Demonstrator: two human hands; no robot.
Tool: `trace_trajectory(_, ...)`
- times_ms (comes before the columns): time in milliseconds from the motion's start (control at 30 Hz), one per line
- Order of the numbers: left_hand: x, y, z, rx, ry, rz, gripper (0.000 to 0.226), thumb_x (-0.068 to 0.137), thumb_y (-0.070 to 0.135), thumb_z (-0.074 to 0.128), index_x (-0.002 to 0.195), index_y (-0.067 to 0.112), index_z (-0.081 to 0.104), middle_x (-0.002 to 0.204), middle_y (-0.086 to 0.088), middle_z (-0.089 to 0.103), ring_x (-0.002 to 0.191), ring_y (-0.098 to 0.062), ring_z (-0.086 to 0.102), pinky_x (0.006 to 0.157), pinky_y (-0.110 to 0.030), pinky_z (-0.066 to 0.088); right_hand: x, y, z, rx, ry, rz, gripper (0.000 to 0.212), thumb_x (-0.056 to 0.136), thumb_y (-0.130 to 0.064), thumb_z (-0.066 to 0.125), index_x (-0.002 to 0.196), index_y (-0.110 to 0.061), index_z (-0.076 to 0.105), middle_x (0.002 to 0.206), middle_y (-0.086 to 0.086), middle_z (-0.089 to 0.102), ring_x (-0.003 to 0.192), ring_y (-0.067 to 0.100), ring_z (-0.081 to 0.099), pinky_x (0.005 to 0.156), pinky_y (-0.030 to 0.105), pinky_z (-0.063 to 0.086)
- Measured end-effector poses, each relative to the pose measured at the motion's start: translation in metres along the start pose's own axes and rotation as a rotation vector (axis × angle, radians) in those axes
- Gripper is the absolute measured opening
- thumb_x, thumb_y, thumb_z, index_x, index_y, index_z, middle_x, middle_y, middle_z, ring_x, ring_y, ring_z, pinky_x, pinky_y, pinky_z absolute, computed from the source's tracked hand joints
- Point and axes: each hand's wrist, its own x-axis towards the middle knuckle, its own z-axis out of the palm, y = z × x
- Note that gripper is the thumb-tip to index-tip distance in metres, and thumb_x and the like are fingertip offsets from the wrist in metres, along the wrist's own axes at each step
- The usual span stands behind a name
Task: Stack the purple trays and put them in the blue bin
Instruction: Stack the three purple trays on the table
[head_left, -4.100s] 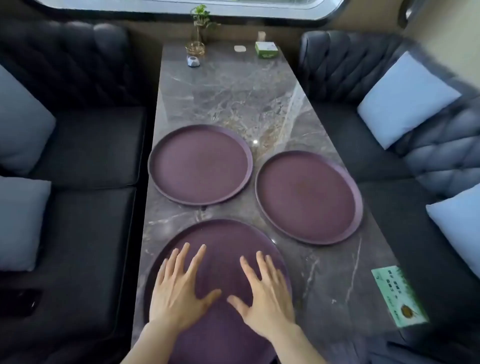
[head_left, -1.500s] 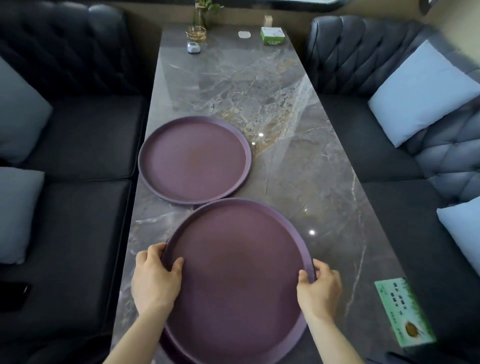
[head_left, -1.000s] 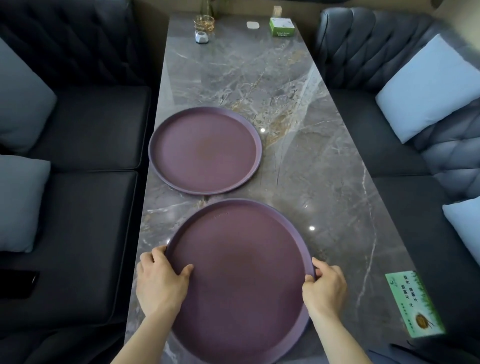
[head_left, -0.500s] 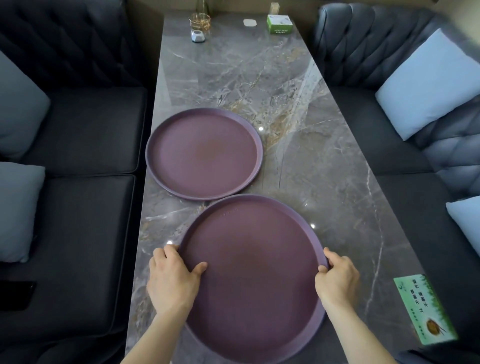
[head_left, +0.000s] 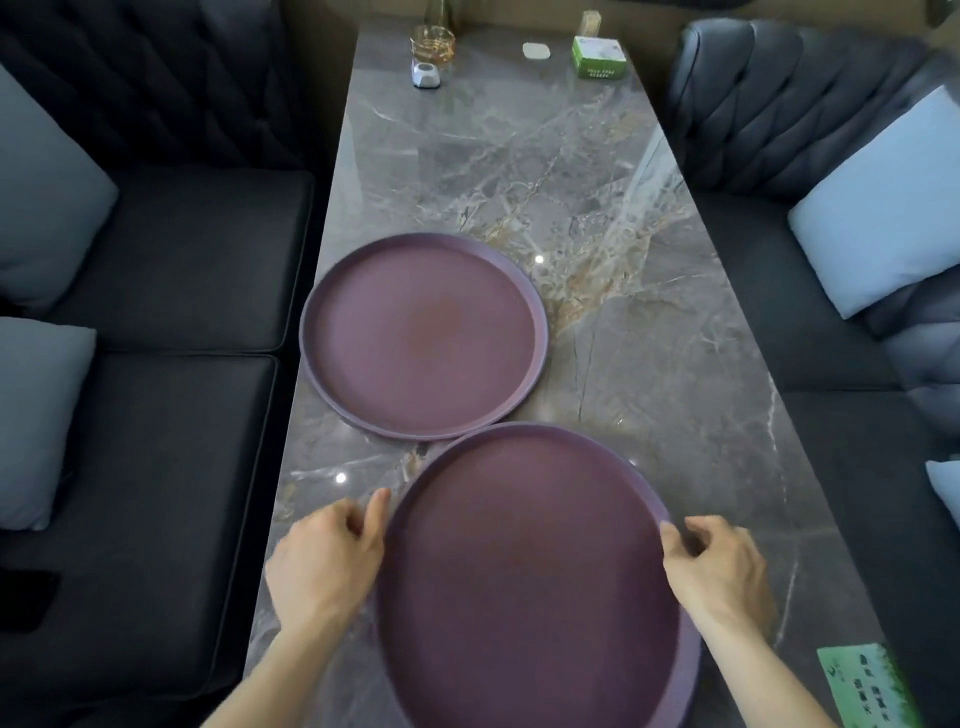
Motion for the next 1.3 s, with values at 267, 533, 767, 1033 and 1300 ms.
trace_trajectory(267, 0.114, 0.038, -0.011, -0.567, 0.139, -0.305, 0.040, 0.090, 0.048, 0.054, 0.115, 0.018, 0.060, 0.106, 0.000, 0.067, 0.094, -0.022, 0.059, 0.083, -0.038, 0.042, 0.094, -0.109, 0.003, 0.172, -0.102, -0.259, 0.024, 0.082, -0.034, 0.071, 0.098, -0.017, 0.075, 0.094, 0.005, 0.076, 0.094, 0.024, 0.069, 0.091, 0.035, 0.049)
trace_trajectory(533, 0.180, 0.068, -0.002, -0.742, 0.092, -0.420, 0.075, 0.084, 0.057, 0.056, 0.149, 0.032, 0.031, 0.148, 0.001, 0.047, 0.135, -0.023, 0.046, 0.112, -0.040, 0.033, 0.139, -0.224, 0.023, 0.501, -0.394, -0.219, 0.057, 0.084, -0.039, 0.068, 0.136, -0.022, 0.054, 0.131, 0.003, 0.062, 0.119, 0.018, 0.058, 0.103, 0.035, 0.043)
trace_trajectory(767, 0.194, 0.066, -0.004, -1.236, -0.080, -0.448, 0.090, 0.076, 0.048, 0.072, 0.152, 0.034, 0.025, 0.154, 0.006, 0.037, 0.133, -0.018, 0.048, 0.111, -0.046, 0.037, 0.137, -0.256, 0.031, 0.788, -0.700, -0.093, 0.075, 0.088, -0.034, 0.068, 0.150, -0.030, 0.027, 0.156, 0.002, 0.031, 0.140, 0.019, 0.036, 0.108, 0.040, 0.032)
trace_trajectory(1033, 0.168, 0.082, -0.032, -1.352, -0.062, -0.318, 0.087, 0.075, 0.038, 0.076, 0.149, 0.036, 0.031, 0.151, 0.008, 0.041, 0.131, -0.015, 0.049, 0.112, -0.045, 0.037, 0.112, -0.223, 0.005, 0.836, -0.368, -0.048, 0.059, 0.093, -0.021, 0.061, 0.147, -0.015, 0.037, 0.147, 0.004, 0.045, 0.133, 0.018, 0.045, 0.101, 0.029, 0.036)
trace_trajectory(1300, 0.085, 0.079, -0.042, -1.254, -0.102, -0.303, 0.066, 0.083, 0.021, 0.074, 0.143, 0.015, 0.047, 0.136, 0.000, 0.054, 0.117, -0.016, 0.058, 0.106, -0.035, 0.042, 0.046, -0.126, -0.034, 0.621, 0.005, -0.003, 0.017, 0.084, -0.012, 0.069, 0.100, -0.019, 0.068, 0.084, 0.003, 0.067, 0.084, 0.023, 0.065, 0.082, 0.032, 0.048)
